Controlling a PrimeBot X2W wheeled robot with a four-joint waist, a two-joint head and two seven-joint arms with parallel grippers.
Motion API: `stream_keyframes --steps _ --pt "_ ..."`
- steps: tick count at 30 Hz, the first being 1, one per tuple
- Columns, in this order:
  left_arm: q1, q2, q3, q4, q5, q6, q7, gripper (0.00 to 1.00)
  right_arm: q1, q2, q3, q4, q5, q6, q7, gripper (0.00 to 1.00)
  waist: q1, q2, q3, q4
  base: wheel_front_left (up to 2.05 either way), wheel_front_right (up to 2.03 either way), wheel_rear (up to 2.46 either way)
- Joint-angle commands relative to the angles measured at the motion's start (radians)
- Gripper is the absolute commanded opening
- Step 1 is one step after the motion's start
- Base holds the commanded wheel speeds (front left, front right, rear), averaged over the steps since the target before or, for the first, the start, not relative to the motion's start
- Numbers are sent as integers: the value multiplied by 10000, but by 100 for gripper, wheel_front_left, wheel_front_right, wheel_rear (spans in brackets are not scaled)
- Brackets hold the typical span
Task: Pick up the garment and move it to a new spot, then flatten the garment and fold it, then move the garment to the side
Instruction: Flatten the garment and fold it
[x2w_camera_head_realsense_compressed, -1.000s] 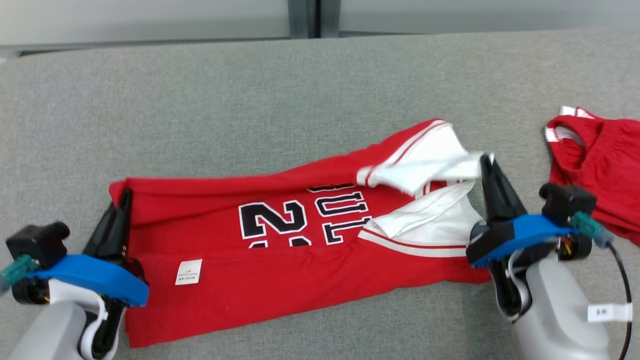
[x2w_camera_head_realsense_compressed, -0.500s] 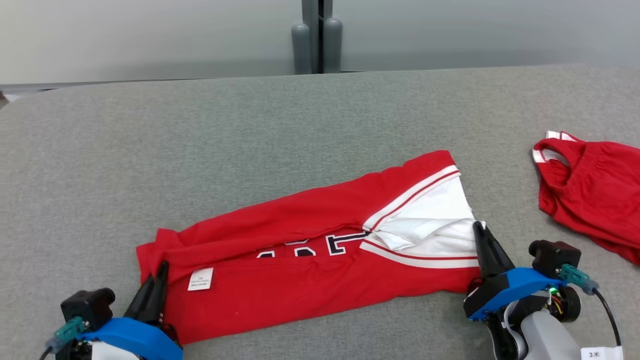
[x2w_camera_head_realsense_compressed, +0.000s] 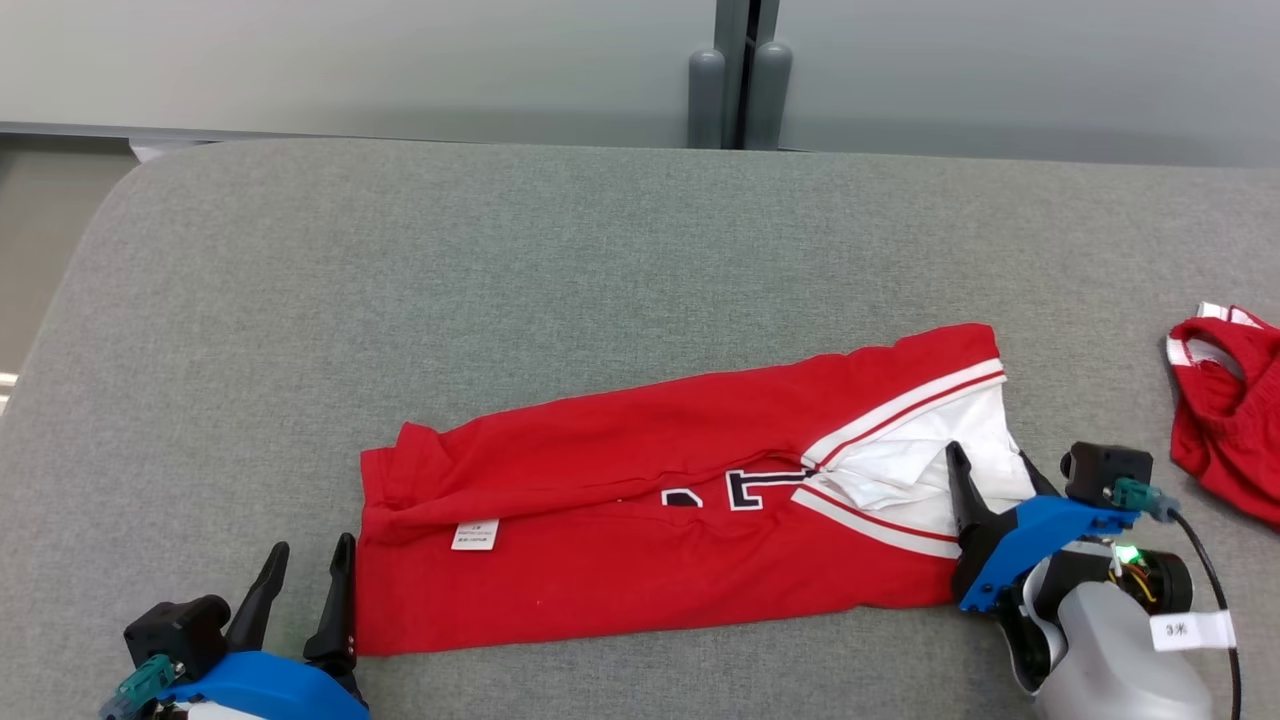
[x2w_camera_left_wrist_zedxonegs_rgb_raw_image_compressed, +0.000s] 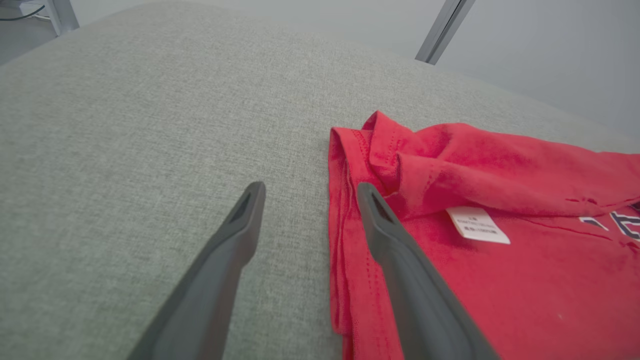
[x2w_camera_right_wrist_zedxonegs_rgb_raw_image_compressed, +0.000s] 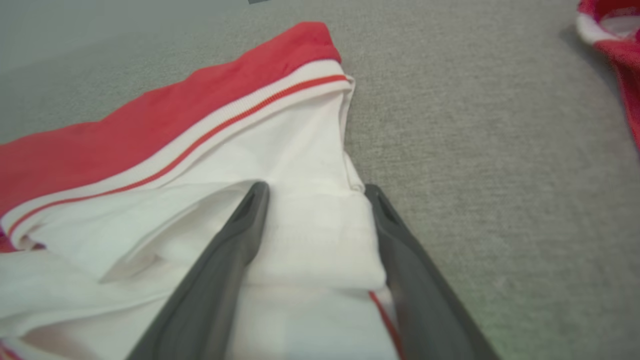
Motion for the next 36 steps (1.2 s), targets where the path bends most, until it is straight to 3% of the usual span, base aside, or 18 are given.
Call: stream_keyframes --steps 1,2,3,4,8,13,17,20,27,36 --pt "-37 -30 11 -50 43 15 -21 100 -54 2 147 575 -28 1 313 100 1 1 84 115 0 0 0" --pt "-38 -35 16 -52 24 15 -21 100 -76 46 327 872 152 2 414 100 1 1 94 137 0 0 0" --pt "-37 -37 16 -64 3 15 -21 100 -114 87 561 1105 371 13 435 47 1 1 103 146 0 0 0" --pt "-42 -43 29 -79 -2 15 -21 100 -105 127 837 1304 555 17 422 0 1 1 112 140 0 0 0" --pt "-19 -99 120 -147 3 15 -21 100 -116 79 1492 1578 1427 2 -25 0 1 1 39 -71 0 0 0" --pt "196 -175 275 -166 120 15 -21 100 -187 -50 1011 1301 1490 -10 -474 0 1 1 -194 -470 0 0 0" --pt "308 -364 410 -151 266 15 -19 100 140 -58 -121 -202 711 -9 -536 0 1 1 -419 -927 0 0 0" --pt "402 -486 451 -140 350 15 -21 100 605 -24 -265 -1444 619 -1 -541 0 1 1 -533 -1172 0 0 0" --pt "266 -721 308 -70 497 15 -21 100 1515 -9 2192 -3666 1873 1 -541 0 1 1 -625 -1214 0 0 0" --pt "7 -769 -201 131 415 15 -21 100 1285 -27 5655 -4501 3437 2 144 0 1 1 -747 148 0 0 0"
